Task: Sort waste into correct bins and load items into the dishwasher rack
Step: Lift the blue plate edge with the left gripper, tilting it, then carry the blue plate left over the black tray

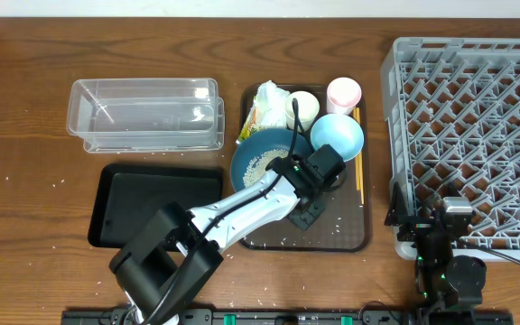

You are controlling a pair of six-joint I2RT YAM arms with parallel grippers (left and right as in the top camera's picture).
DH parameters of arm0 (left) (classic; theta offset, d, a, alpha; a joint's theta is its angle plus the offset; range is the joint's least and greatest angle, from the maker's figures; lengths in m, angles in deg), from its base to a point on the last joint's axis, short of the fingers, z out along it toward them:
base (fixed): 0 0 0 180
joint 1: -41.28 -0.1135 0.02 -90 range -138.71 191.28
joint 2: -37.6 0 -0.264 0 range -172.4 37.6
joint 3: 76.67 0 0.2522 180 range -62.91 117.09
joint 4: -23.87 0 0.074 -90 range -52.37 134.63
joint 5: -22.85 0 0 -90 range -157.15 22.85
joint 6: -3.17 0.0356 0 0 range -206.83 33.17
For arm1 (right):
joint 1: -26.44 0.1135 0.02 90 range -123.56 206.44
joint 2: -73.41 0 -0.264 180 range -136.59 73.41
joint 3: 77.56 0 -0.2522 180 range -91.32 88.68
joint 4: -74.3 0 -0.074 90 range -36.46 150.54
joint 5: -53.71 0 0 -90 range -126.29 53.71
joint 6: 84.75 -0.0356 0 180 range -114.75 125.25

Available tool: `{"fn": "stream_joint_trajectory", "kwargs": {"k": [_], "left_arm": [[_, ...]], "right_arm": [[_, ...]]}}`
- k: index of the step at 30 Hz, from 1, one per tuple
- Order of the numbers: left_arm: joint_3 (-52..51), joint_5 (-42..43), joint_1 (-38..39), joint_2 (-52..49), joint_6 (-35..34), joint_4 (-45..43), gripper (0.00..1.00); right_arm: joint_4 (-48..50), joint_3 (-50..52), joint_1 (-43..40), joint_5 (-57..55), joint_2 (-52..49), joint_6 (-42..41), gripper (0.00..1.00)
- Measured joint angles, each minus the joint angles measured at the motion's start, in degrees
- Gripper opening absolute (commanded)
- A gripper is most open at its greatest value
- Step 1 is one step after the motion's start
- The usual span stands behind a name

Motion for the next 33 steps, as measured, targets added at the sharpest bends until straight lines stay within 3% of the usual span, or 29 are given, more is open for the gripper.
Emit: {"fn": "stream_joint_trajectory", "kwargs": {"k": [14,33], "left_arm": [[0.00,-0.39,0.13,5.33,0.20,3.91,0.06],[0.00,-0.33,-0.04,17.62,-1.73,5.49,0.06]], "right_arm": [[0.00,0.00,0.00,0.00,0.00,0.00,0.99],[0.00,0.00,0.00,0.00,0.00,0.00,0.99]]}}
